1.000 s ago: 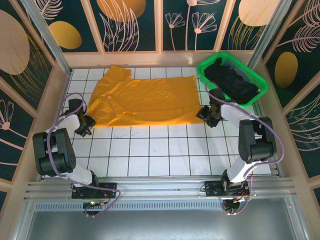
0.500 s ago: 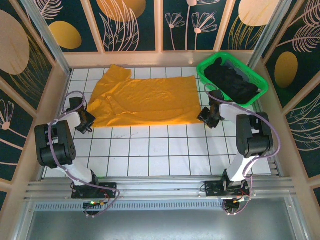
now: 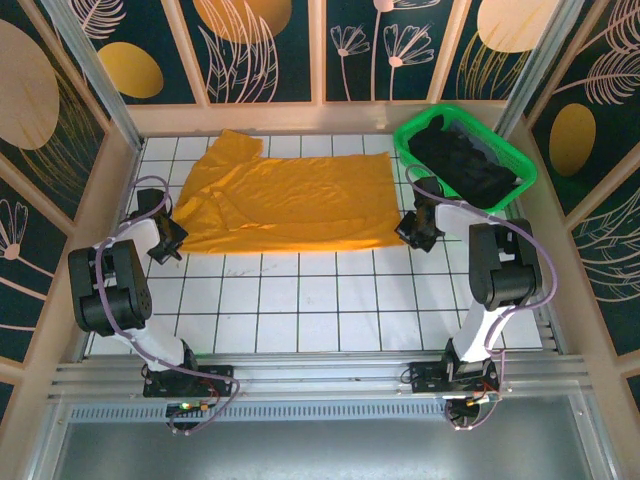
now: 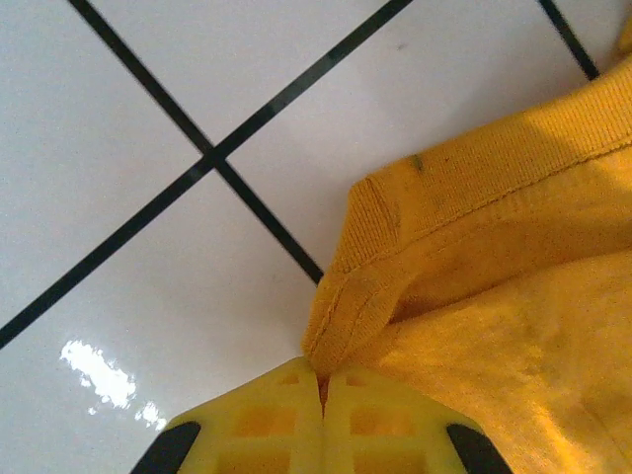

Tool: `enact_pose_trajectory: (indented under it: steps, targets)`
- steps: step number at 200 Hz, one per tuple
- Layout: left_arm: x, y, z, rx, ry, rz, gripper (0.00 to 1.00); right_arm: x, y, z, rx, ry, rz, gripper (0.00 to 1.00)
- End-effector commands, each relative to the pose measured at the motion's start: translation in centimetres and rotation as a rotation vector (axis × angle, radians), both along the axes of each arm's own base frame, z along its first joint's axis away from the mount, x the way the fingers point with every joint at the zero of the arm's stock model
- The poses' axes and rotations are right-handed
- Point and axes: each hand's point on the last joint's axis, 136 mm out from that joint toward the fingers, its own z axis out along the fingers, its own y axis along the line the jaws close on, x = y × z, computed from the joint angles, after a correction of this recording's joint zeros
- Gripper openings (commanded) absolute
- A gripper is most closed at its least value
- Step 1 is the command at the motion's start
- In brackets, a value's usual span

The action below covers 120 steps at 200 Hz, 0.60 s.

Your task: Fold and stack the t-shirts

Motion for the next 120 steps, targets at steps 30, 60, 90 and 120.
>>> enact_pose_trajectory:
  steps: [30, 60, 90, 120]
  targets:
    - [-5.5, -1.7, -1.2, -0.126, 0.044, 0.196, 0.0, -5.5, -1.9, -0.7, -0.061, 0.133, -0.062, 0.0]
    - [-8.8, -2.3, -1.7, -0.175, 0.012, 0.359, 0.0, -10.0, -2.0, -1.2, -0.046, 0.233, -0.054, 0.0]
    - [-11.5, -1.9, -1.4, -0.158, -0.033, 0.487, 0.0, -13.4, -2.6, -1.2, -0.047, 0.283, -0.042, 0.0]
    - [-12.2, -1.8, -1.4, -0.144, -0.022, 0.503, 0.07, -13.8, -2.7, -1.3, -0.01, 0.289, -0.049, 0.0]
